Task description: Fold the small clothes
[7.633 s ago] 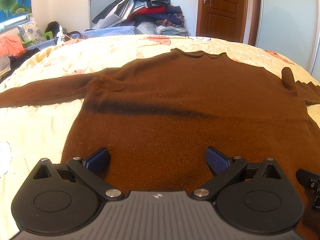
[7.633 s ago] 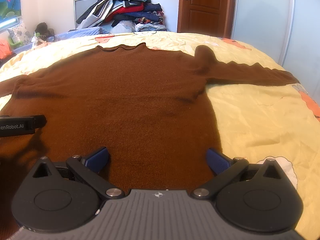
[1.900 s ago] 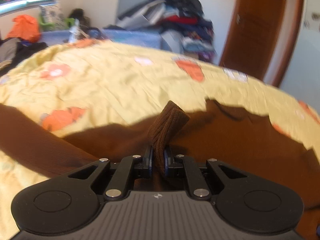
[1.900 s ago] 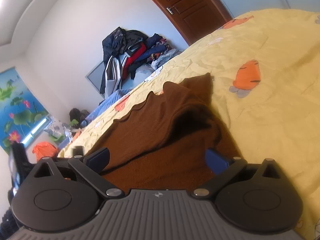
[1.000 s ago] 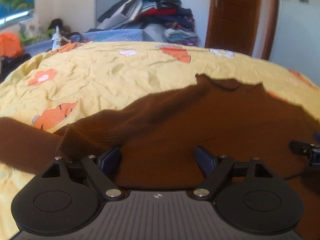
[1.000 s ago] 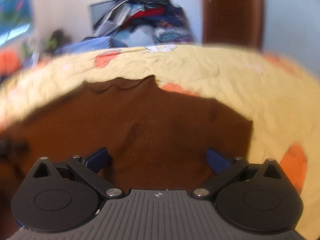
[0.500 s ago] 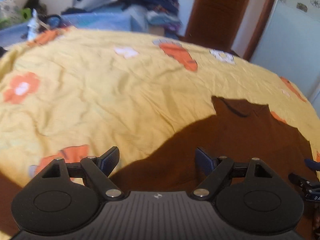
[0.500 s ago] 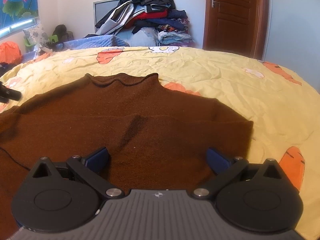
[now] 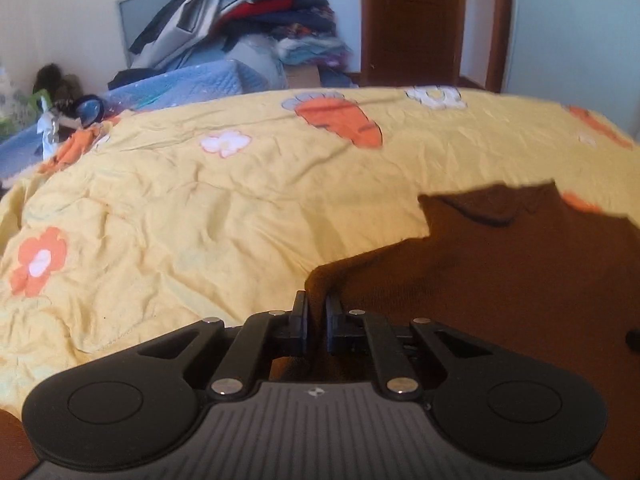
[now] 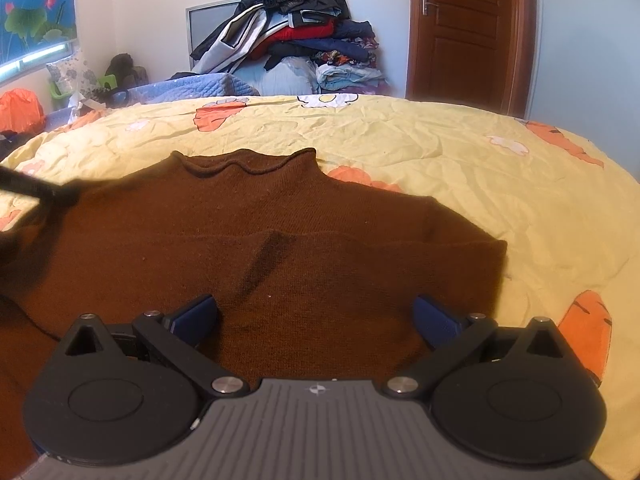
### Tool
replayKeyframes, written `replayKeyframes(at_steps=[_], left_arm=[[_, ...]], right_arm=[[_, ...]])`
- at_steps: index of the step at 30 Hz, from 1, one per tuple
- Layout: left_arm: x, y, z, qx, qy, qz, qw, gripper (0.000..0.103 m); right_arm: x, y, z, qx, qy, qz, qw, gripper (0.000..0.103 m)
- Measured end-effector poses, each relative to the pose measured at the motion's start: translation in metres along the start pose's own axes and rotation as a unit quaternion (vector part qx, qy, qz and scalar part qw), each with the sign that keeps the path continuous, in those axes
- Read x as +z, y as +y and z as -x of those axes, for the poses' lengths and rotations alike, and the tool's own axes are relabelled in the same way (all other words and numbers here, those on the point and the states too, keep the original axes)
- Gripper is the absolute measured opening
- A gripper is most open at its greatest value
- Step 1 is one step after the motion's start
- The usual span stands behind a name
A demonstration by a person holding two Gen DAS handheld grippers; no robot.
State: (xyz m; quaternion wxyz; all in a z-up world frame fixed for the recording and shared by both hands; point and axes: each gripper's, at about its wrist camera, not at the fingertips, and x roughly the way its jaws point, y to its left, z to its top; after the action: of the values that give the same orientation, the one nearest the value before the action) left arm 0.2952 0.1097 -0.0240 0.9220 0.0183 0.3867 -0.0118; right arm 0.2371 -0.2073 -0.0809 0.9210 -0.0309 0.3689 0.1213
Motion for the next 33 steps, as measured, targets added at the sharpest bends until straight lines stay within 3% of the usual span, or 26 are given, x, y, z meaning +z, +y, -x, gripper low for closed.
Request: replayKeyframes(at_steps=[2,4,6,8,9,11,12,13,15,17,18,19,23,25,28,30,31,33], left_arm=[[-0.006,0.002,-0.014,0.014,0.026,0.002,0.9996,0.007],[-0.019,-0.008,-0.014,0.036,-0.008,-0.036,0.9987,0.008],[-0.021,-0.014,-0.01,0.051,-0.013,-0.047,0.9975,0.011],[-0.017,-0.014,-0.002,0.063,-0.02,-0.043,0.9969,0.024],[-0.014,-0.015,0.006,0.072,-0.031,-0.035,0.9963,0.036],[-0.014,-0.017,0.026,0.064,-0.074,-0.024,0.9949,0.054],[-0.013,-0.021,0.034,0.054,-0.091,-0.023,0.9941,0.074],[-0.012,-0.024,0.039,0.039,-0.104,-0.022,0.9935,0.086],[-0.013,-0.036,0.035,0.004,-0.095,-0.021,0.9953,0.086],[-0.015,-0.041,0.007,-0.018,-0.03,-0.013,0.9993,0.086],[-0.02,-0.039,-0.013,-0.01,0.009,-0.005,0.9999,0.093],[-0.029,-0.034,-0.02,0.001,-0.029,0.0,0.9996,0.096],[-0.027,-0.022,-0.027,0.034,-0.031,0.026,0.9986,0.094],[-0.033,-0.007,-0.004,0.039,-0.077,0.034,0.9957,0.095],[-0.059,0.041,0.041,0.029,-0.131,0.109,0.9849,0.095],[-0.084,0.09,0.067,0.039,-0.152,0.187,0.9697,0.095],[-0.097,0.118,0.078,0.053,-0.157,0.231,0.9586,0.095],[-0.128,0.181,0.093,0.075,-0.151,0.339,0.9254,0.095]], right_arm=[[0.0,0.0,0.0,0.001,-0.001,-0.002,1.0,0.103],[0.0,-0.001,0.0,0.003,-0.001,-0.003,1.0,0.103],[0.0,-0.001,0.0,0.003,-0.001,-0.003,1.0,0.103],[0.0,-0.001,0.0,0.003,-0.001,-0.003,1.0,0.103],[0.0,-0.001,0.0,0.003,-0.001,-0.003,1.0,0.103],[0.0,-0.001,0.0,0.003,-0.001,-0.003,1.0,0.103],[0.0,-0.001,0.0,0.003,-0.001,-0.003,1.0,0.103],[0.0,-0.001,0.0,0.002,-0.001,-0.003,1.0,0.103],[0.001,-0.001,0.0,0.001,0.0,-0.002,1.0,0.103],[0.0,-0.001,0.0,0.002,-0.001,-0.002,1.0,0.103],[0.0,-0.001,0.0,0.002,-0.001,-0.003,1.0,0.103],[0.001,-0.001,0.0,0.003,-0.001,-0.004,1.0,0.103],[0.001,-0.003,-0.001,0.006,-0.002,-0.009,1.0,0.103],[0.001,-0.004,0.0,0.008,-0.003,-0.011,1.0,0.103],[0.0,-0.005,0.001,0.01,-0.006,-0.014,1.0,0.103],[0.0,-0.004,0.001,0.01,-0.006,-0.013,1.0,0.103],[0.0,-0.004,0.001,0.01,-0.006,-0.013,1.0,0.103],[0.0,-0.004,0.001,0.009,-0.005,-0.012,1.0,0.103]])
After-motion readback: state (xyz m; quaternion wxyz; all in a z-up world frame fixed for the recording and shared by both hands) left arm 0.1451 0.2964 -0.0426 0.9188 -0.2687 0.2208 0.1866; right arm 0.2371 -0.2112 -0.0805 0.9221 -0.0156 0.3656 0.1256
